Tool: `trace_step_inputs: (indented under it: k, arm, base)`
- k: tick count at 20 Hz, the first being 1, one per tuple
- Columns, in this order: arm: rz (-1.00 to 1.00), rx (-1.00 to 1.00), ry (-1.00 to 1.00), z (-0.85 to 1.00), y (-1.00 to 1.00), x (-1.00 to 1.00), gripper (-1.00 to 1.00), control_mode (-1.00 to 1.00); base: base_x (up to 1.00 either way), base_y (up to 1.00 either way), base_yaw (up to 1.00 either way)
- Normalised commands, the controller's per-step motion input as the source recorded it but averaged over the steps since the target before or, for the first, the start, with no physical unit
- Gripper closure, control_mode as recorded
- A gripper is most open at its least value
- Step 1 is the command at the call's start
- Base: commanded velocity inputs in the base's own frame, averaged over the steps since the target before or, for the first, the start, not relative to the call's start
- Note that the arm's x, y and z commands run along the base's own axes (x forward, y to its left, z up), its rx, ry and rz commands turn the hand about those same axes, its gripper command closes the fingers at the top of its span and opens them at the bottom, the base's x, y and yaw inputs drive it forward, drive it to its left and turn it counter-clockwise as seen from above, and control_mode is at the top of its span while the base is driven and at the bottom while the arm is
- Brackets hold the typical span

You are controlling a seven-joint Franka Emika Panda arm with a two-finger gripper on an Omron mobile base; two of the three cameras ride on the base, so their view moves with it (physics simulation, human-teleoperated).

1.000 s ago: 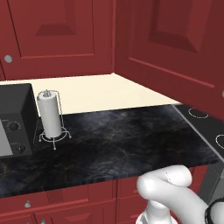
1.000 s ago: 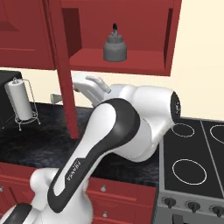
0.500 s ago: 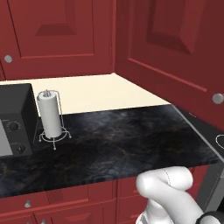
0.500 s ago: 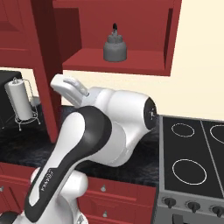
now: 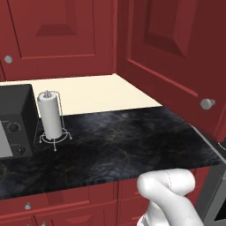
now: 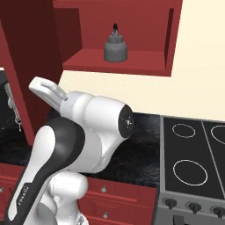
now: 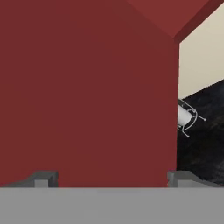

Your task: Open the cabinet, pick the kettle from the cabinet, and place it in the sink.

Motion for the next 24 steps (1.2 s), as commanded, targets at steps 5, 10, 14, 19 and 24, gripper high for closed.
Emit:
trace_step_inputs:
  k: [5,10,14,19,24]
  arm:
    - [0.00,0.03,0.00,0.00,0.40,-0.17,-1.00,-1.00]
    - [0.00,0.00,0.00,-0.01,0.42,-0.15,-1.00,-1.00]
    - [0.00,0.00,0.00,-0.01,0.44,-0.11,-1.00,-1.00]
    - [0.00,0.00,0.02,-0.02,0.43,-0.07,-1.00,-1.00]
    - [0.00,0.00,0.02,-0.04,0.44,0.00,-1.00,-1.00]
  base:
    - [0.00,0.00,0.00]
    - [0.00,0.00,0.00]
    - [0.00,0.00,0.00]
    - [0.00,0.00,0.00]
    - [0.00,0.00,0.00]
